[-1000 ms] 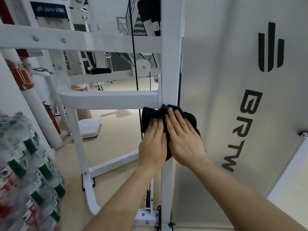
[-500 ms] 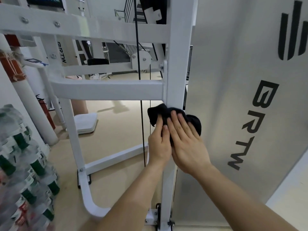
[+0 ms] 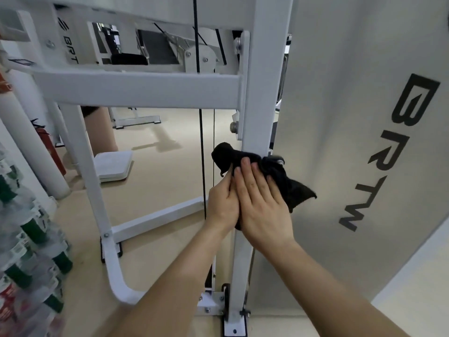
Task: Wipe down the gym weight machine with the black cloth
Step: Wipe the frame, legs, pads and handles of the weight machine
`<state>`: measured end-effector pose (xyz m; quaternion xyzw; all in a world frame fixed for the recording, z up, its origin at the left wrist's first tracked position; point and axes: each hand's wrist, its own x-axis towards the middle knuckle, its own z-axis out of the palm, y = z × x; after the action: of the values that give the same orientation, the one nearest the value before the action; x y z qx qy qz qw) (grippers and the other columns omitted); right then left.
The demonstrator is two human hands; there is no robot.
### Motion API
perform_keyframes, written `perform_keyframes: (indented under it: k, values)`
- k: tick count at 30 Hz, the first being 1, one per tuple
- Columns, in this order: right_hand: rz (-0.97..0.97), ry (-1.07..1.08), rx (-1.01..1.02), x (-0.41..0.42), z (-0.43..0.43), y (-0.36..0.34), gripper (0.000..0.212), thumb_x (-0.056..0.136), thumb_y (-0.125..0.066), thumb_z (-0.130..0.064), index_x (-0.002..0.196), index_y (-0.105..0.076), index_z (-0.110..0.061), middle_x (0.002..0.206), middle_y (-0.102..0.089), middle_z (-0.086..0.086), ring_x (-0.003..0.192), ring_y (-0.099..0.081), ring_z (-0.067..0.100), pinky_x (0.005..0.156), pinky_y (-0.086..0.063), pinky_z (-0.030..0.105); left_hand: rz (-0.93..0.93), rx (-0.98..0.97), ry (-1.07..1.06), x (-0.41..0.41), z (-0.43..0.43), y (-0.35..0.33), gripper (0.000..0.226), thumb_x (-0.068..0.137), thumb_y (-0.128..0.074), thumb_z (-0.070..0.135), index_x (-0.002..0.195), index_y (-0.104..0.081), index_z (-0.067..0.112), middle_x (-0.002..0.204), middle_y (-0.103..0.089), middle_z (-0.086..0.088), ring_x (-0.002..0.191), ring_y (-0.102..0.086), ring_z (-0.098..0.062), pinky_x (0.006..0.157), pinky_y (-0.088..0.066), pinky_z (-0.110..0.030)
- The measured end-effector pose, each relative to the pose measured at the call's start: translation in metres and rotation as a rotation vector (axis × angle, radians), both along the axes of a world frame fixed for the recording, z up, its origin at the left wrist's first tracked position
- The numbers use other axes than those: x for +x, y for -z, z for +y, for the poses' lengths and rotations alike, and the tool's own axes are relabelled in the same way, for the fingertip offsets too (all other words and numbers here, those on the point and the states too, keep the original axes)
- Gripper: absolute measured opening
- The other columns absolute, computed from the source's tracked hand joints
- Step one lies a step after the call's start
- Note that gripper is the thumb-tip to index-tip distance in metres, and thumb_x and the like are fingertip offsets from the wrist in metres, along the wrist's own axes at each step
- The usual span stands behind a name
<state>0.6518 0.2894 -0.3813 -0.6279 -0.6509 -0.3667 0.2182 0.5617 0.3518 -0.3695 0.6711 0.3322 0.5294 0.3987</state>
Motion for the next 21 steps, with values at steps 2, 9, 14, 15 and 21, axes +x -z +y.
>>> perform_keyframes:
  k: [2, 9, 14, 15, 21]
  values:
    - [0.033, -0.005, -0.023, 0.003, 0.001, 0.026, 0.076, 0.095, -0.041, -0.018, 0.159, -0.001, -0.009, 0.167, 0.007, 0.009, 0.155, 0.003, 0.023, 0.125, -0.007, 0.041, 0.076, -0.014, 0.062, -0.008, 0.0, 0.015, 0.038, 0.101, -0.043, 0.033, 0.122, -0.052, 0.063, 0.104, -0.062, 0.034, 0.105, -0.06, 0.011, 0.095, -0.043, -0.012]
    - [0.055, -0.05, 0.027, 0.009, -0.004, 0.037, 0.078, 0.095, -0.052, -0.015, 0.159, -0.009, -0.008, 0.167, 0.0, 0.01, 0.155, -0.003, 0.024, 0.125, -0.013, 0.041, 0.078, 0.0, 0.168, -0.015, -0.001, 0.016, 0.04, 0.105, -0.038, 0.031, 0.124, -0.044, 0.067, 0.119, -0.059, 0.035, 0.119, -0.055, 0.01, 0.1, -0.039, -0.012]
    - [0.08, -0.061, 0.118, 0.008, 0.005, 0.01, 0.073, 0.096, -0.053, -0.014, 0.158, -0.015, -0.006, 0.165, -0.003, 0.01, 0.154, -0.003, 0.023, 0.125, -0.014, 0.041, -0.074, 0.023, 0.132, 0.001, 0.0, -0.015, 0.035, 0.103, -0.037, 0.029, 0.129, -0.042, 0.052, 0.115, -0.057, 0.036, 0.113, -0.053, 0.017, 0.102, -0.037, -0.014]
    - [0.088, -0.068, 0.128, 0.008, 0.006, 0.014, 0.071, 0.097, -0.052, -0.013, 0.158, -0.016, -0.006, 0.165, -0.003, 0.01, 0.154, -0.003, 0.022, 0.125, -0.014, 0.04, -0.069, 0.019, 0.124, 0.002, 0.0, -0.011, 0.036, 0.102, -0.037, 0.03, 0.127, -0.041, 0.055, 0.112, -0.057, 0.04, 0.113, -0.053, 0.018, 0.102, -0.037, -0.013]
    - [0.096, -0.099, 0.079, 0.015, 0.007, 0.071, 0.074, 0.096, -0.048, -0.014, 0.159, -0.008, -0.01, 0.166, 0.004, 0.007, 0.155, 0.0, 0.023, 0.125, -0.008, 0.04, 0.021, -0.056, 0.117, -0.002, -0.004, 0.046, 0.035, 0.099, -0.037, 0.046, 0.118, -0.046, 0.074, 0.112, -0.062, 0.039, 0.117, -0.056, 0.009, 0.102, -0.041, -0.019]
